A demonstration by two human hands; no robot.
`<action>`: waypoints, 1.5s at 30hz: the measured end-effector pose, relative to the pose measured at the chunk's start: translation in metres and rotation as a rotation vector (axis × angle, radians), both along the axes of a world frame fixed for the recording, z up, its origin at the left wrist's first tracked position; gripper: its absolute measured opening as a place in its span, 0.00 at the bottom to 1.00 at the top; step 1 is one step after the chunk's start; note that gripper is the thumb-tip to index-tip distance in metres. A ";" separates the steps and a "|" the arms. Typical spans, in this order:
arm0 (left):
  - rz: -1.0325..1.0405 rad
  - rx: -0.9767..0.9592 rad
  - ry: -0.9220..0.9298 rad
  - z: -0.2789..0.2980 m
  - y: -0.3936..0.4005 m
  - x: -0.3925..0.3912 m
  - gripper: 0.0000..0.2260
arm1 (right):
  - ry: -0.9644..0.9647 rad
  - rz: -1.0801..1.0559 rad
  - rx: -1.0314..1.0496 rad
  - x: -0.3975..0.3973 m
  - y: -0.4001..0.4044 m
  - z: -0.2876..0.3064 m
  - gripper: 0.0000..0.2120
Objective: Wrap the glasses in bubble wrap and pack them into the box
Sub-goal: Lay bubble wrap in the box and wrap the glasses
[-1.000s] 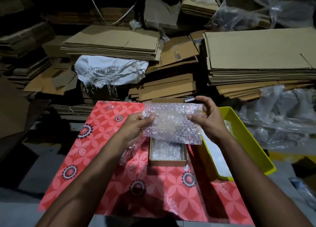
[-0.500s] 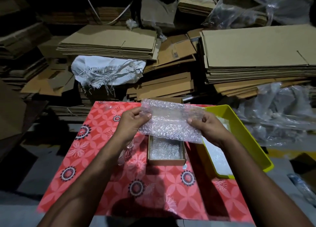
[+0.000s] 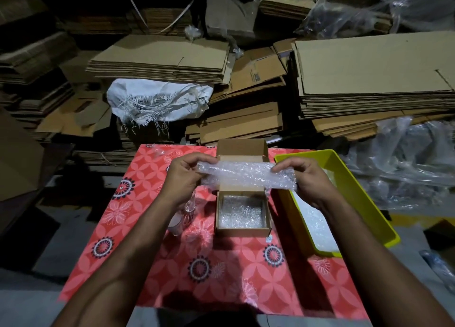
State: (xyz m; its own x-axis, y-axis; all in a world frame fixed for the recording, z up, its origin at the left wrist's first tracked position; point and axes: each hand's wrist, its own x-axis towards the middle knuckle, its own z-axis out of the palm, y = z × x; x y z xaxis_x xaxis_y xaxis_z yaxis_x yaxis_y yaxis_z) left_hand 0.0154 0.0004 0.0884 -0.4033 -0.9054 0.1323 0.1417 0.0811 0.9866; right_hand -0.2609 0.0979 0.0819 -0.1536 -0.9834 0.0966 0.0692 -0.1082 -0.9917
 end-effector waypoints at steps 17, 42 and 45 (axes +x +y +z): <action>-0.024 -0.007 -0.186 -0.004 0.007 0.002 0.21 | 0.084 -0.113 0.125 0.000 -0.001 0.002 0.26; -0.056 0.117 0.006 -0.011 0.014 -0.003 0.01 | -0.144 -0.177 0.169 0.012 -0.002 -0.003 0.06; -0.008 0.062 -0.119 -0.015 0.011 0.002 0.11 | -0.029 -0.209 0.160 0.006 -0.003 -0.008 0.15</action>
